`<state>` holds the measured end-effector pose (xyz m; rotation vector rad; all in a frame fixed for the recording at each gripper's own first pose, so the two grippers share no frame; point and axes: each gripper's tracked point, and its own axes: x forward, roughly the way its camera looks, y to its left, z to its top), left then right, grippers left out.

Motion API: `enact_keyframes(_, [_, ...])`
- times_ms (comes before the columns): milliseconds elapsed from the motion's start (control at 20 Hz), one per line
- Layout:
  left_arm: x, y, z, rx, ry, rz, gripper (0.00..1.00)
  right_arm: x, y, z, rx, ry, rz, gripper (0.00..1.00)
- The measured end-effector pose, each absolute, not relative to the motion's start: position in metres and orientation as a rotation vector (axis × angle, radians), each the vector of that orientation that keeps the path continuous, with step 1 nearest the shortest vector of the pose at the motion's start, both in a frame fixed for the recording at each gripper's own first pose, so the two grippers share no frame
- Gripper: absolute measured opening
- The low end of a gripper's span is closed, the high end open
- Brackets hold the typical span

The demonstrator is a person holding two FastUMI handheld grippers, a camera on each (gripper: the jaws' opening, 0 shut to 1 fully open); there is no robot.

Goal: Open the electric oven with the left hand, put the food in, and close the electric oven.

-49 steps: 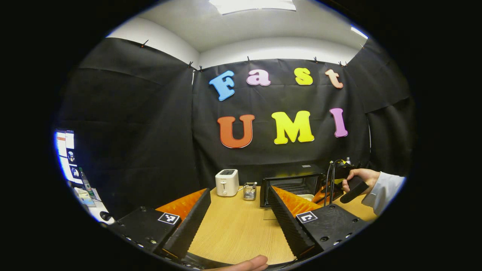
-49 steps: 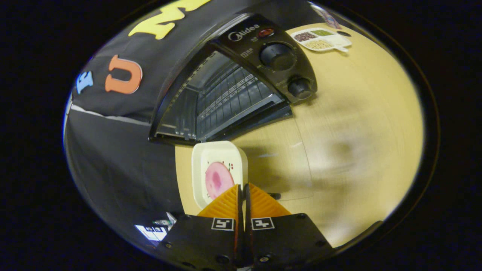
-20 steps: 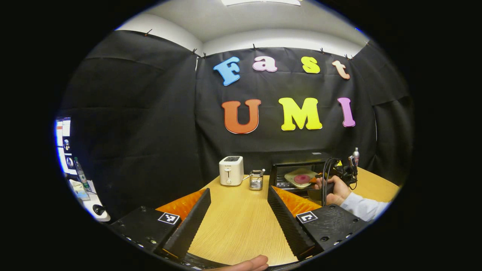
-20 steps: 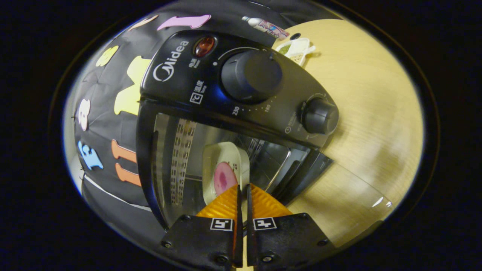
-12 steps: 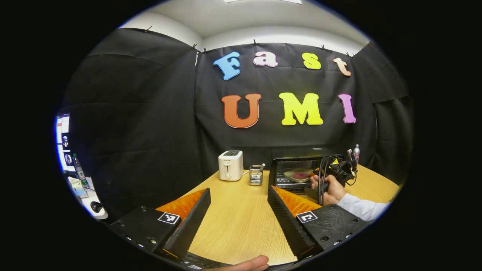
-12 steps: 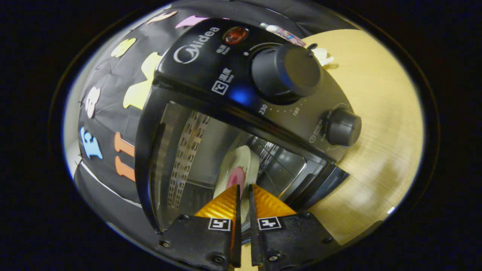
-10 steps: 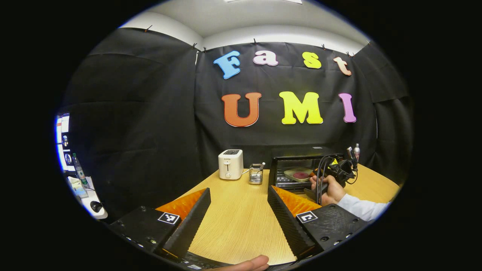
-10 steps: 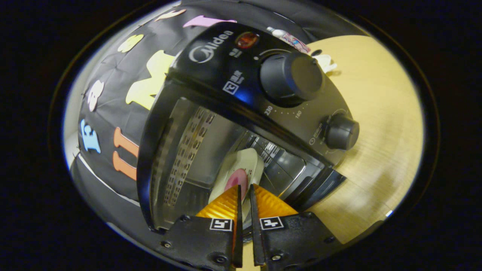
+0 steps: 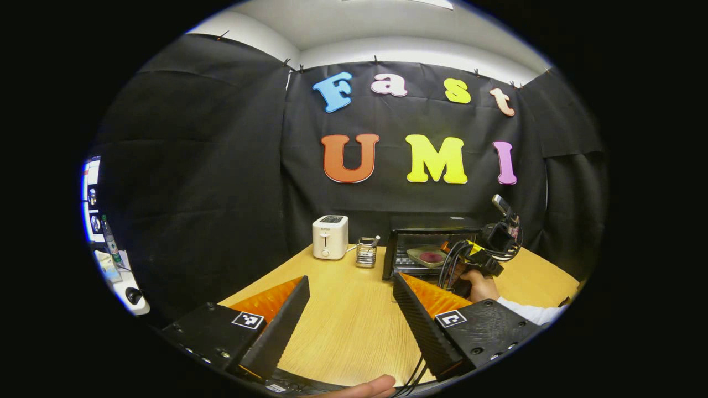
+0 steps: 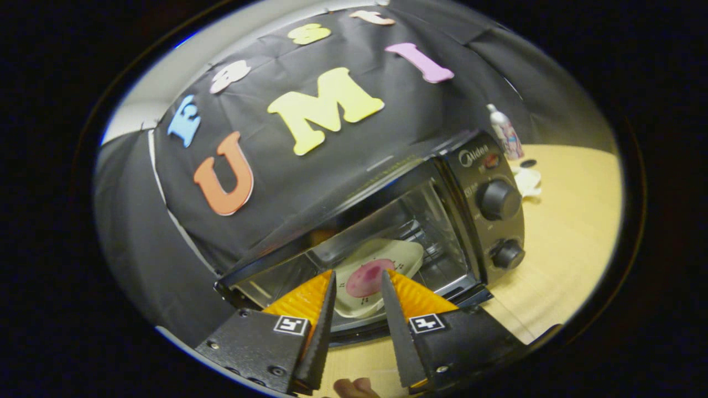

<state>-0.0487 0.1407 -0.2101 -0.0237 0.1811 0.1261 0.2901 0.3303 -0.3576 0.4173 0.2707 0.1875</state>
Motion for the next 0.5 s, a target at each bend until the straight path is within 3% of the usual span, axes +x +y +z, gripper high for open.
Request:
enact_keyframes(50, [-0.049,0.139,-0.210,-0.030,0.178,0.121,0.90,0.283,0.329,-0.353,0.380,0.259,0.191,0.57])
enact_keyframes(150, [-0.050,0.138,-0.208,-0.034,0.174,0.118,0.89,0.269,0.325,-0.345,0.300,0.244,0.202,0.87])
enact_keyframes(200, [-0.050,0.137,-0.207,-0.032,0.172,0.114,0.96,0.261,0.322,-0.339,0.265,0.232,0.210,0.91])
enact_keyframes(250, [-0.050,0.135,-0.207,-0.029,0.175,0.110,0.95,0.253,0.317,-0.331,0.236,0.218,0.214,0.95])
enact_keyframes(500, [-0.042,0.127,-0.220,-0.027,0.218,0.098,0.94,0.212,0.278,-0.289,0.110,0.153,0.197,0.96])
